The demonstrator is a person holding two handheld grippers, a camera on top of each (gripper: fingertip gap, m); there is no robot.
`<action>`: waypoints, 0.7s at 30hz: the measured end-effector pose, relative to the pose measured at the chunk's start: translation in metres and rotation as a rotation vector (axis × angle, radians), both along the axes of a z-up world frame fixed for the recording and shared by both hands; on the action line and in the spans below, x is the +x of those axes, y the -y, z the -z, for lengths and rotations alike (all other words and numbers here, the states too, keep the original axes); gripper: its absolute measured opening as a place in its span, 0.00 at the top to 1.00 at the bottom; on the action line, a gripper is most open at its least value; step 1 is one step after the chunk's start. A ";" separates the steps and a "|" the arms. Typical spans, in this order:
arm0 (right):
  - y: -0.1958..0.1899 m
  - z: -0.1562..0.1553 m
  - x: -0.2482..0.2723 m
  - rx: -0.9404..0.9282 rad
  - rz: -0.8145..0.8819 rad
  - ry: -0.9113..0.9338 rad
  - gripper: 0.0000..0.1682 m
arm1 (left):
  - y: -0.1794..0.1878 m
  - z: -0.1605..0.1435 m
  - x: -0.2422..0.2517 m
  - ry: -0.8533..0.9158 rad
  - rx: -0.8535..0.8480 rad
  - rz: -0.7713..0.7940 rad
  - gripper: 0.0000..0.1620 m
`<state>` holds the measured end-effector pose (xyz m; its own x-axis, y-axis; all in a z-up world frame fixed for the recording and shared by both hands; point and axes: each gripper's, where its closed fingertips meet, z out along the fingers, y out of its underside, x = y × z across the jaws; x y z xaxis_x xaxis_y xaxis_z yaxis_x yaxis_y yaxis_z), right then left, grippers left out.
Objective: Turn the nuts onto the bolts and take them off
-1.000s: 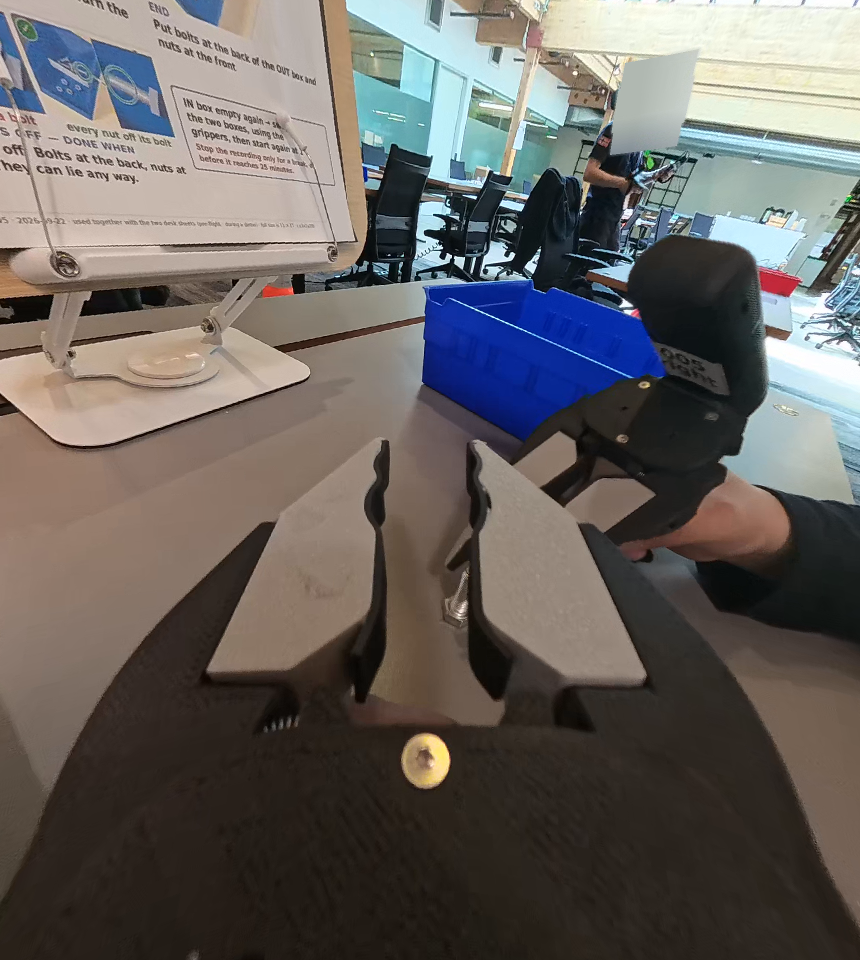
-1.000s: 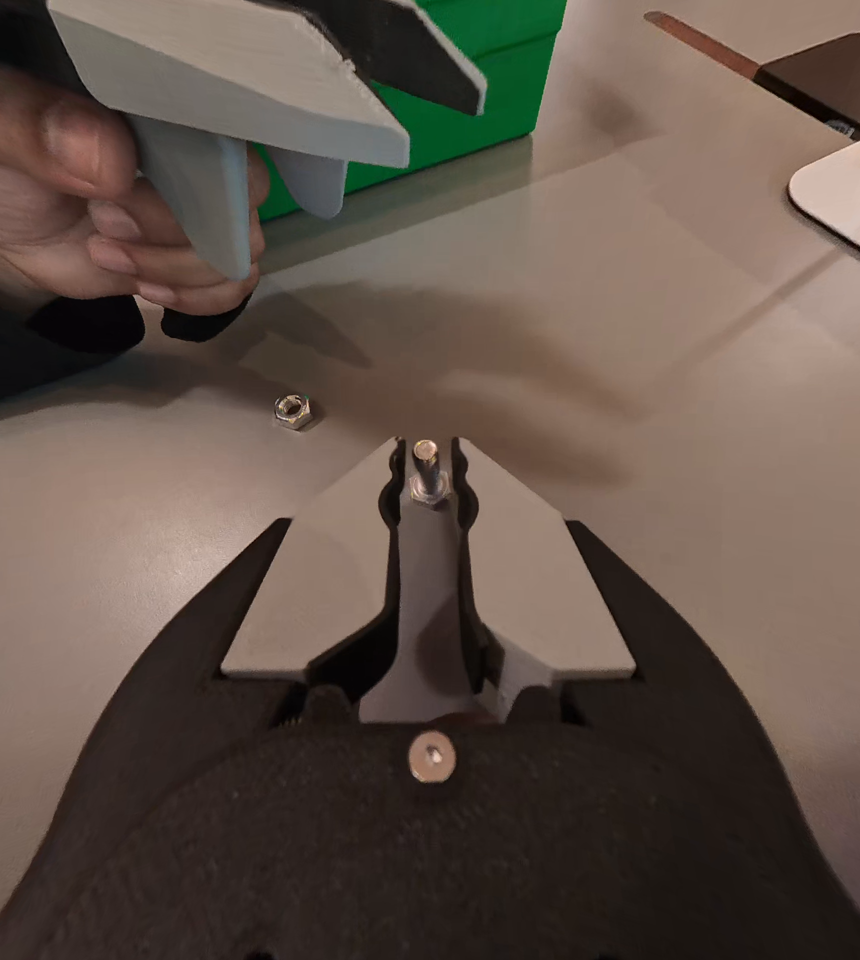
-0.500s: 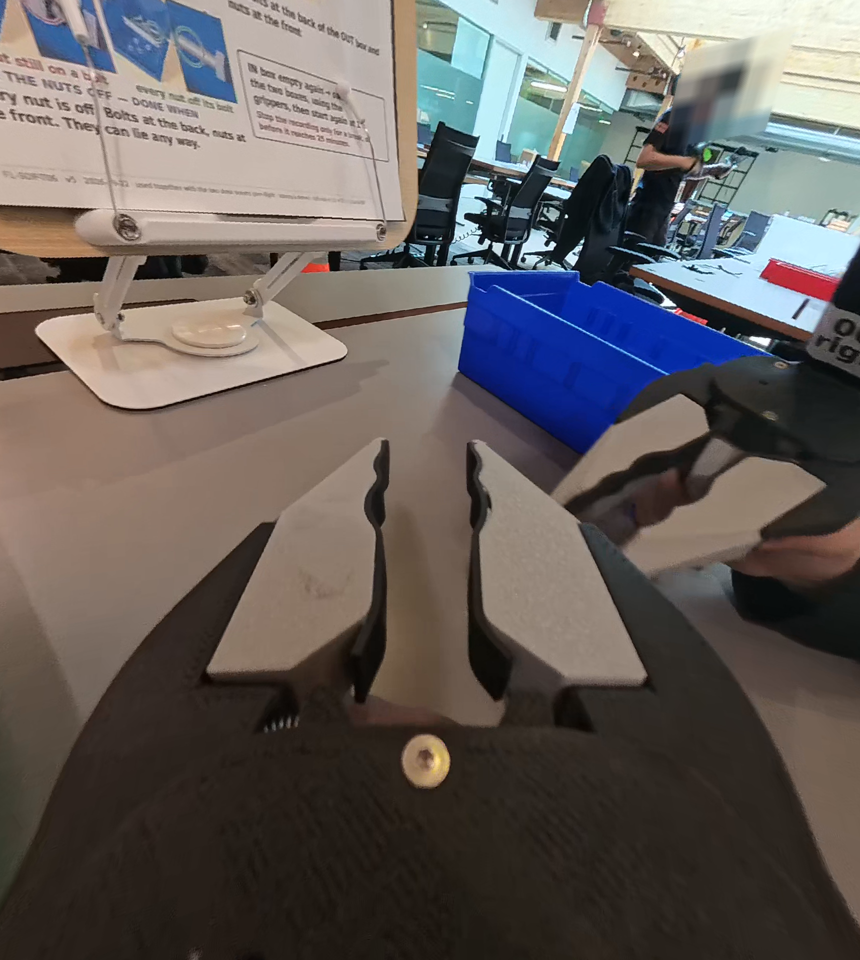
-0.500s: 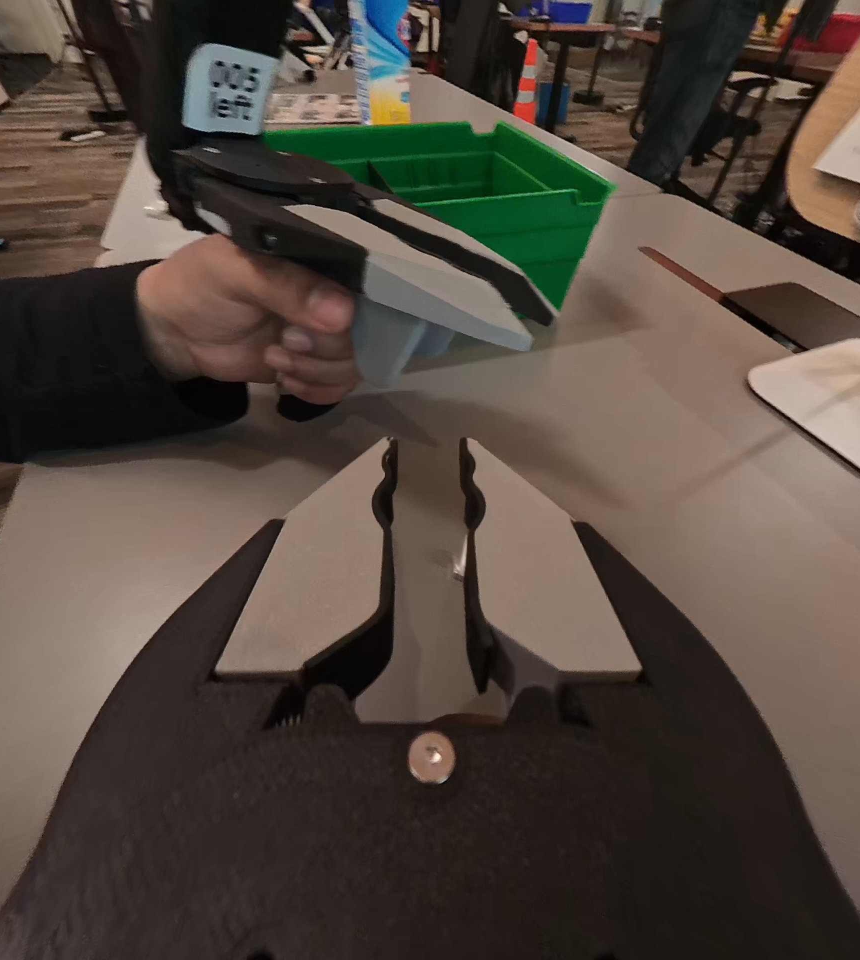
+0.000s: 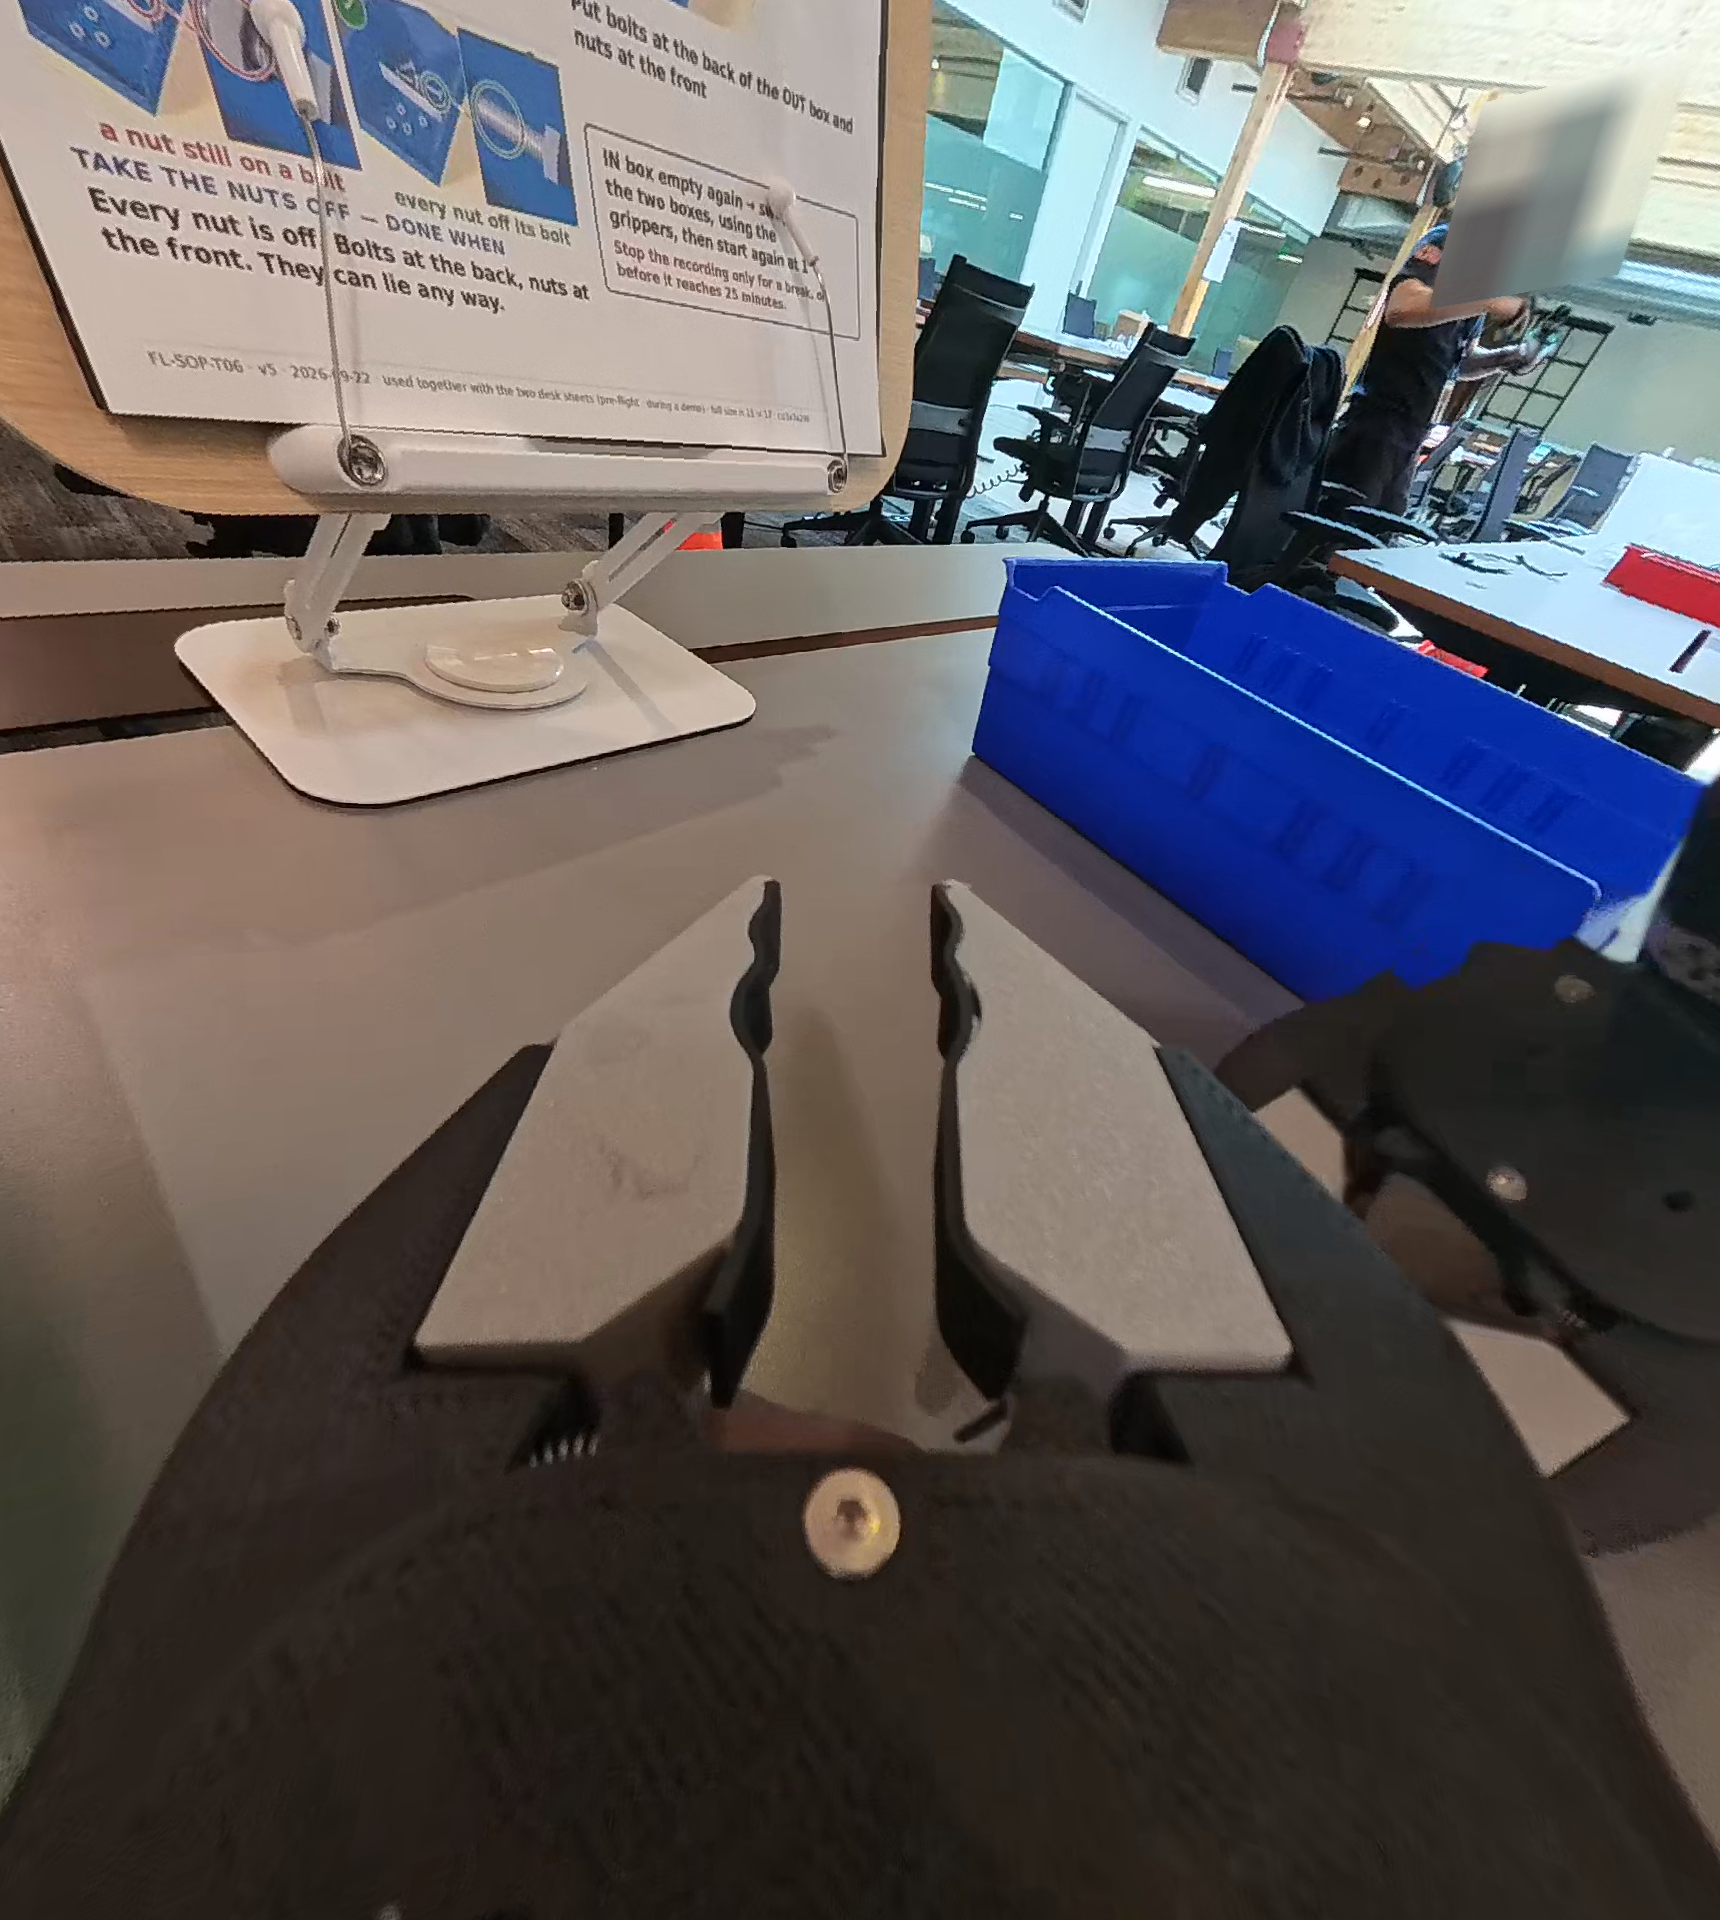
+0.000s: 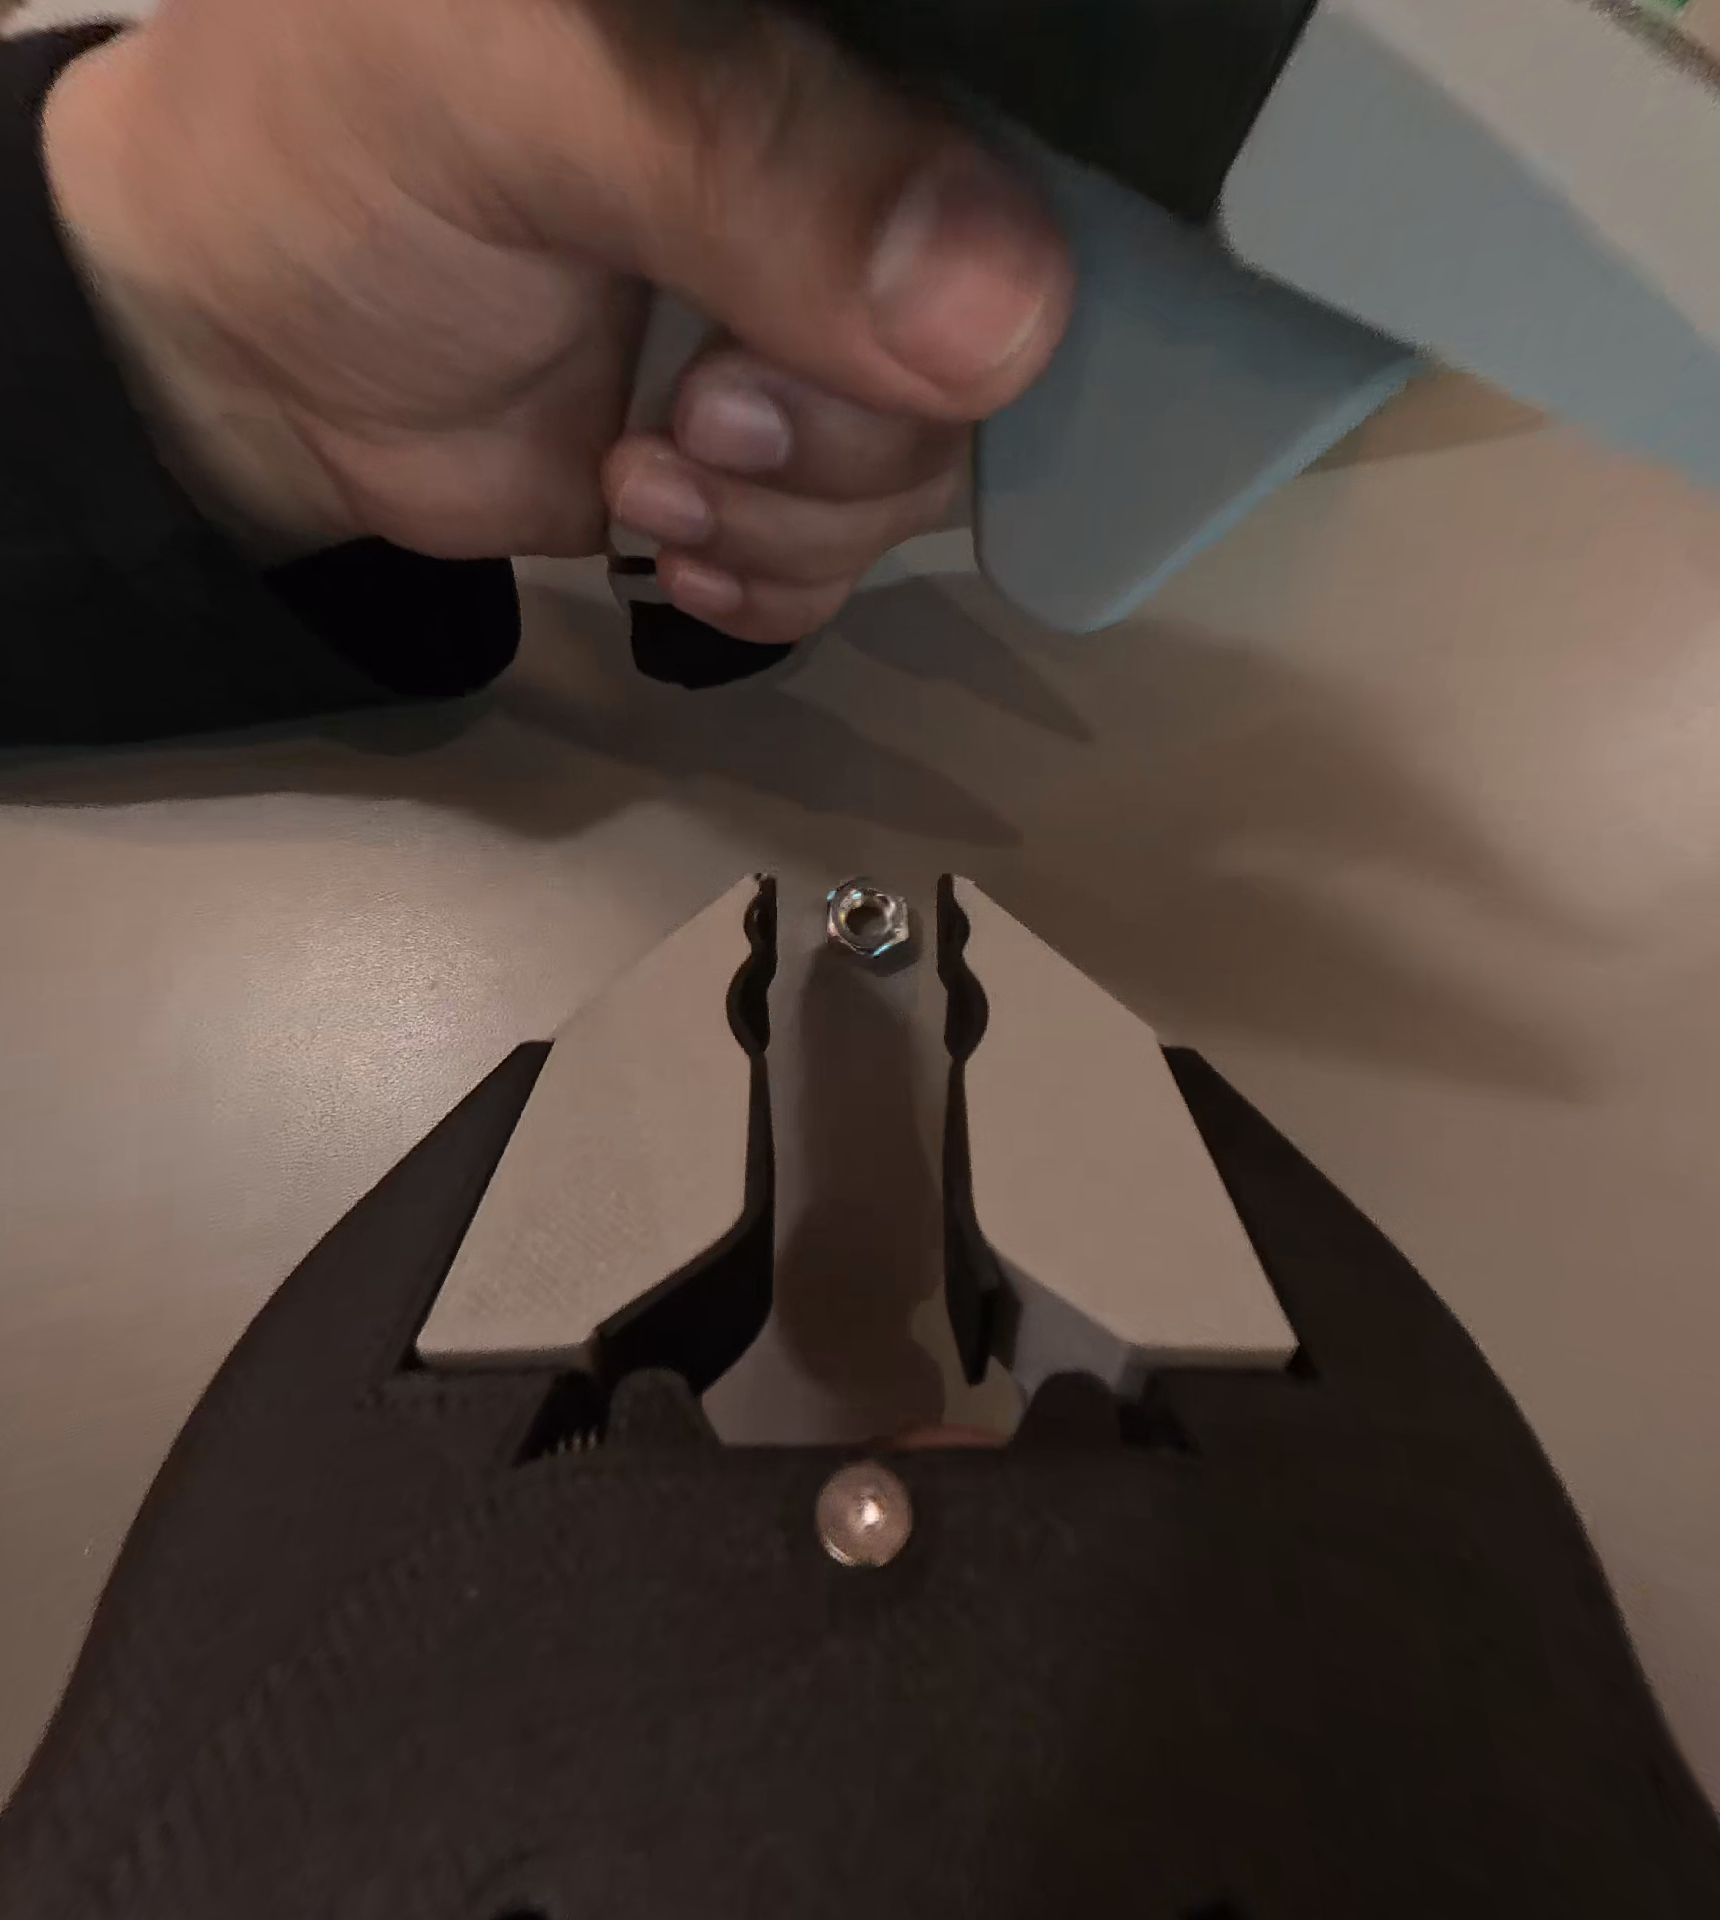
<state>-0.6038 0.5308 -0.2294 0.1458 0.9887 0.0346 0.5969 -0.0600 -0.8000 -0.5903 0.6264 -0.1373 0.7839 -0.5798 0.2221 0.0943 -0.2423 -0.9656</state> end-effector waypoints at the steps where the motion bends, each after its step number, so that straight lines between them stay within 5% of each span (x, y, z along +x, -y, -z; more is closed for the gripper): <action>1: 0.001 0.005 -0.001 -0.014 -0.001 0.015 0.83 | 0.000 0.000 0.000 0.001 0.001 0.001 0.84; 4: -0.002 0.017 -0.003 -0.028 0.024 0.084 0.82 | 0.001 0.000 0.002 -0.001 0.002 0.006 0.84; 7: -0.002 0.018 -0.004 -0.014 0.019 0.095 0.91 | 0.001 0.001 0.002 -0.008 0.000 0.005 0.84; 21: 0.001 -0.003 0.021 -0.058 -0.027 0.022 0.92 | -0.002 0.010 0.000 -0.029 -0.019 0.000 0.84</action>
